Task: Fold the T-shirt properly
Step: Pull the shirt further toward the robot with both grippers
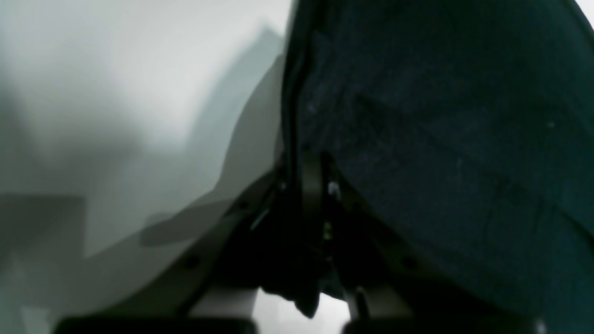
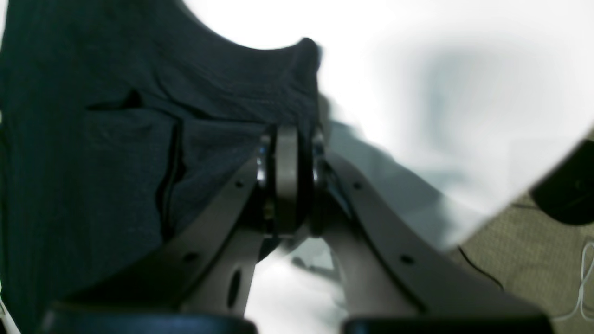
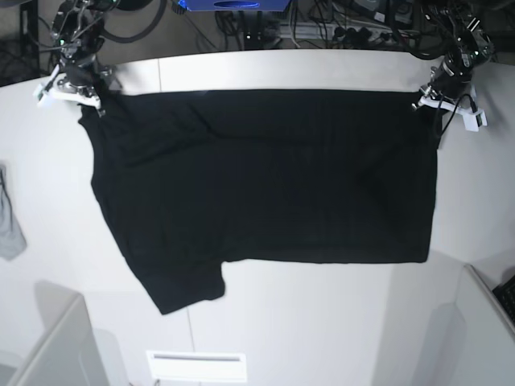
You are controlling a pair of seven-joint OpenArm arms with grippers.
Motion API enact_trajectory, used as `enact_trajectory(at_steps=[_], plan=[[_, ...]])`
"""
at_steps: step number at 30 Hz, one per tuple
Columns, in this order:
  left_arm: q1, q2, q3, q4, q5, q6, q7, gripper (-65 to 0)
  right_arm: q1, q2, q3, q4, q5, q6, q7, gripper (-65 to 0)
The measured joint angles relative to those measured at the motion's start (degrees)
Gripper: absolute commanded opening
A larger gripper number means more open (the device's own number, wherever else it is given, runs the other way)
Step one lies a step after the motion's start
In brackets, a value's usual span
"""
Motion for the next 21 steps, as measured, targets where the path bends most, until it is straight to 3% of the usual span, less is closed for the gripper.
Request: enact_trajectory(at_steps=[6,10,21], plan=[[3.6,0.0,-0.1,2.6,0.1,0.0,0.3,-65.0,-2.9,0.0,0.0,0.1,0.1,0.1,0.1,-65.0],[6.1,0.2,-0.1,4.5,0.4,0.0,0.7,-65.0,-4.7,0.0,0.0,0.1,3.4,0.2,0.9,-65.0],[8.6,0.1,0.0,5.2,0.3,0.0,0.4,-65.0,-8.2,0.1,0.0,4.3,3.2,0.1,0.0,-65.0]])
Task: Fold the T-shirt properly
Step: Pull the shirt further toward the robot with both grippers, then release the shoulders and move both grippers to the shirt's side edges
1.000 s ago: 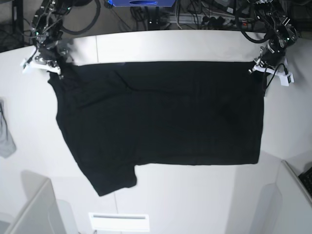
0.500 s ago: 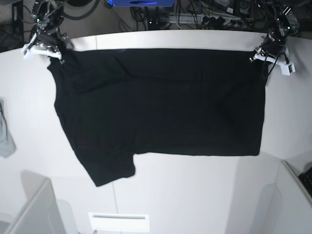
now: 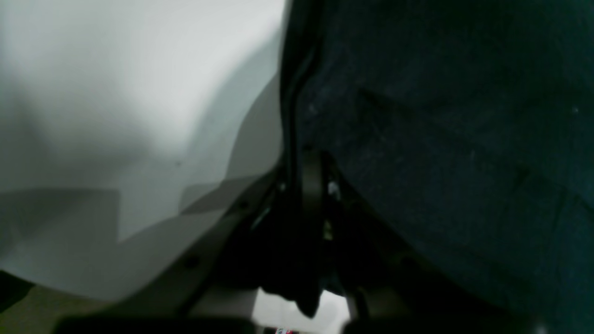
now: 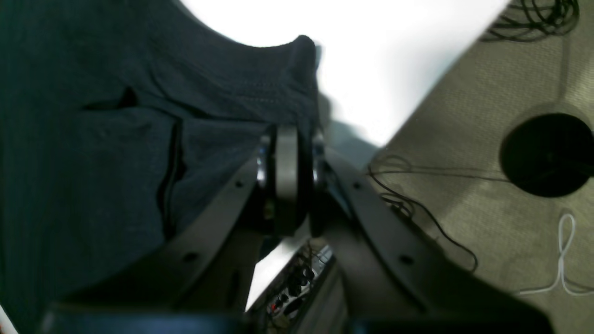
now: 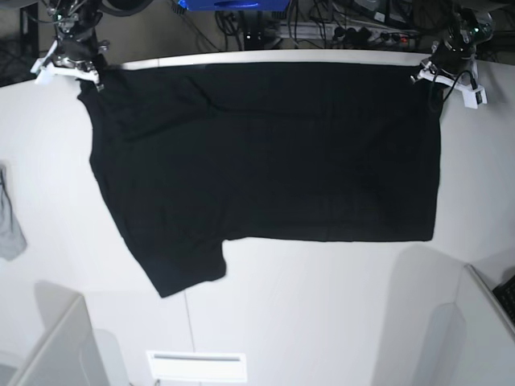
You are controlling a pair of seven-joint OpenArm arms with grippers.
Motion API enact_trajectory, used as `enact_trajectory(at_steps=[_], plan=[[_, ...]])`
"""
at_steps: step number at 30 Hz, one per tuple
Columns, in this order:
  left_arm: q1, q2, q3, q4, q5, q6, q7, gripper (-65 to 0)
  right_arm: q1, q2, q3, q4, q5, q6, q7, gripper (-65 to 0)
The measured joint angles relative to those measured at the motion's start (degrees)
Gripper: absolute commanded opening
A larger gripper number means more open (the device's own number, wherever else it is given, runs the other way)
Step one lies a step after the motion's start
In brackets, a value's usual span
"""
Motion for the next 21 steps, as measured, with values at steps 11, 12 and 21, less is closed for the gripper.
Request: enact_trajectory(at_steps=[11,12,21], plan=[[0.7,-0.1,-0.1,0.1,-0.2,0.0,-0.2,-65.0,-0.7,0.1,0.0,0.0,0.0,0.0,-1.0,-63.3],[0.9,-0.1,-0.1,0.1,-0.2,0.0,-0.2,-65.0,-0.7,0.2,0.0,0.1,0.0,0.0,-2.0,-57.3],[1.7,0.7,-2.6,4.5,1.8,0.3,2.6,-12.7,-0.2,-0.2,2.8,0.2,0.1,0.0,-2.2,-43.1]])
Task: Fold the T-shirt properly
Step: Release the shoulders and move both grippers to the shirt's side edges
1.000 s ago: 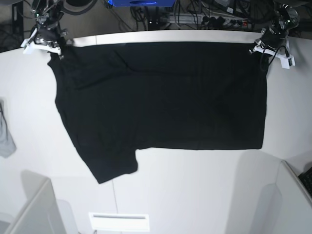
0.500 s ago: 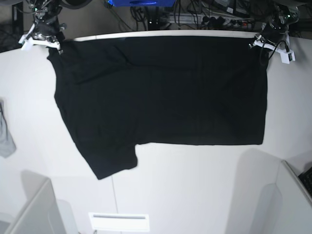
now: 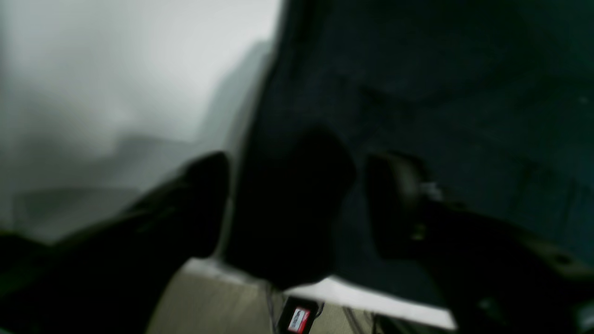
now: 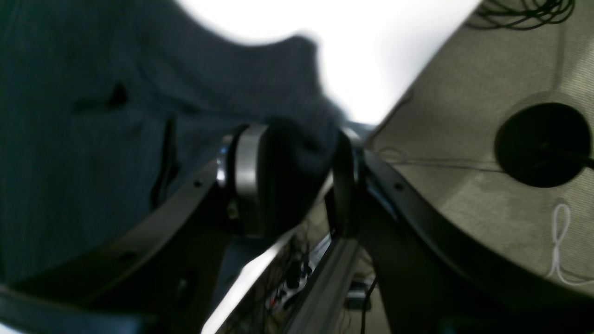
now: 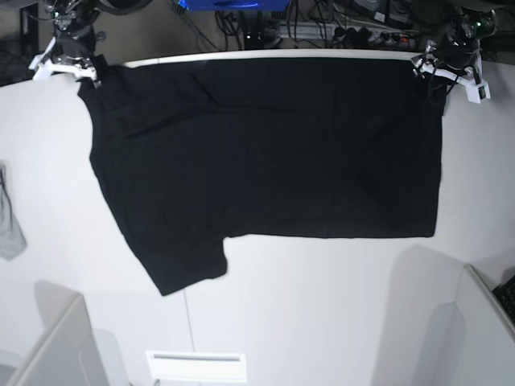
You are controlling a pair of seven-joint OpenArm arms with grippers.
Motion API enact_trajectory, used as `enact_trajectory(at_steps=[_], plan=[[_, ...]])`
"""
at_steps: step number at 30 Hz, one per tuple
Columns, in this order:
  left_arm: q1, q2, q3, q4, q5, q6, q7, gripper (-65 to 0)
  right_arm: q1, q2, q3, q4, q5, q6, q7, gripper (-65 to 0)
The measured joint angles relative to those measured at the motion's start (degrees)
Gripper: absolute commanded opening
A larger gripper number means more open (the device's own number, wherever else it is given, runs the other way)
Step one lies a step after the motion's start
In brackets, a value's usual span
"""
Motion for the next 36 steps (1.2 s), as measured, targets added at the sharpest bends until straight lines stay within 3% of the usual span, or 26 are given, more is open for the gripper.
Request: enact_trajectory(at_steps=[6,13,17,21,25,28,32,36], plan=[[-1.1,-0.2,-4.0,4.7,0.9,0.9,1.1,-10.0,1.7,0.5,5.8,1.2,-0.2,-0.1,-0.2,-42.8],[-6.2,-0.8,-5.4,7.6,0.9,0.7,1.2,-10.2,8.0,7.0,6.0,1.0,-0.2,0.1,-0.3,-42.8],[-9.9,-3.0,-4.0,7.6,1.2,1.0,1.4,-10.2,13.2,11.5,1.0,-3.3,-0.2,0.1,-3.0,-42.8],[-14.1,-3.5,-2.5,7.5,1.0,0.2,7.7,-10.4,19.9,15.1,-3.8,-9.1,-0.2,0.2,-3.2,-42.8],[-18.1,-4.0,-2.6,7.3,1.0,0.7,9.7,-10.4,26.0,18.0,-9.0,-14.9,-0.2,-0.1,-3.3,-42.5],[-19.2,-3.9,-2.6,7.3,2.0,0.7,9.9,-10.4,31.3,20.3,-14.3,-19.1,-0.2,0.1,-3.3,-36.0],[-21.8,-3.7,-2.6,7.3,9.3,0.7,10.2,-10.4,39.9,23.5,-22.0,-26.1,-0.2,0.4,-2.5,-28.2],[-22.7,-3.6,-2.5,7.3,12.2,0.7,10.2,-10.4,48.6,25.5,-30.0,-35.7,-0.2,0.3,-2.9,-21.9]])
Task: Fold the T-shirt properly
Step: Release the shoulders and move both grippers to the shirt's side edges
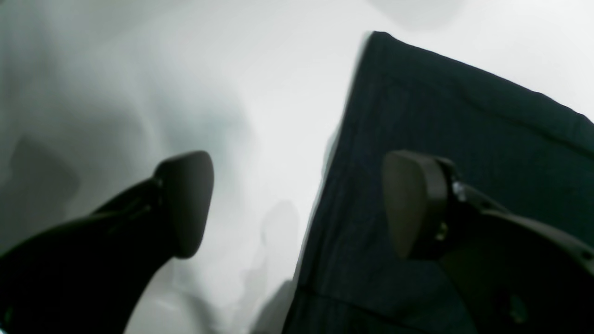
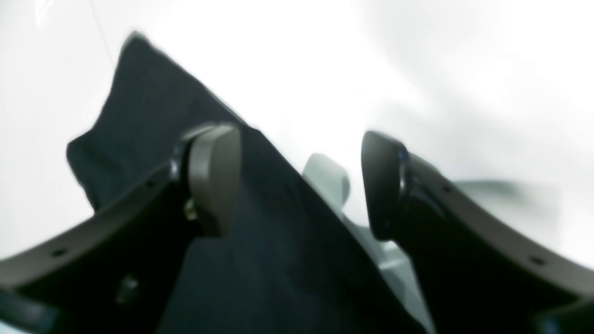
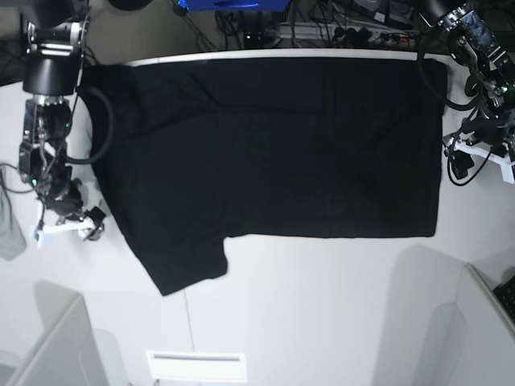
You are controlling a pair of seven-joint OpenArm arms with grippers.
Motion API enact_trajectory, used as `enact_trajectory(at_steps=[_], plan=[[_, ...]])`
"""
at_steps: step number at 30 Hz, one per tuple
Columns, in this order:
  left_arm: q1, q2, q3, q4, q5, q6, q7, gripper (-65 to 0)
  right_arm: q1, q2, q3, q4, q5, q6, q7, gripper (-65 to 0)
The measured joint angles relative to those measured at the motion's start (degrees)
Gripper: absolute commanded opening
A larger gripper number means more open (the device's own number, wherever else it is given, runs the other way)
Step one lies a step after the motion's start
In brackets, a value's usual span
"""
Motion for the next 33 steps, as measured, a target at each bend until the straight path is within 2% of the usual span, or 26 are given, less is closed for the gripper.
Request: enact_trajectory(at_steps=[5,7,10,15,17,20,27,29,33], plan=[[0.1,0.0,-0.1,0.0,0.2,0.0,0.0,-10.4,9.7,0.6,-10.3,-11.5,-0.1,0.9,1.5,-19.4],[0.0,0.0,-0.1,-0.1,0.5,0.0,0.1,-10.4,12.3,0.8,-14.0,-14.8,0.1,5.4,3.7,-19.4],[0.0,-0.1,0.0,-1.0,0.4,0.0,-0.1,-10.4,16.8,0.4,-17.9,-21.4,0.2,7.7,5.0,-19.2],[0.2,-0.2,-0.3,-2.3,0.7,0.0,0.0,-10.4,22.4,-0.5,-25.7,-31.9,0.0,7.8,9.3,-18.9],[0.1,-0.2,-0.2,-2.4,0.6,0.0,0.0,-10.4,24.0,-1.1,-29.6,-35.3,-0.1,11.7,10.9,-19.4],[0.2,-0.2,-0.1,-2.8,0.7,0.0,0.0,-10.4,26.0,-3.3,-33.3,-39.8,0.1,15.3,13.3,-19.5],[0.2,-0.1,-0.1,-2.8,0.6,0.0,0.0,-10.4,27.2,-4.1,-37.5,-42.9,0.0,15.7,17.0,-19.8],[0.1,-0.2,-0.1,-2.8,0.6,0.0,0.0,-10.4,27.4,-4.1,-38.6,-43.0,0.0,15.6,17.2,-22.5],[-1.0,-0.2,-0.1,-3.7,0.6,0.0,0.0,-10.4,26.7,-4.0,-39.8,-43.1,0.0,15.3,20.0,-39.2]])
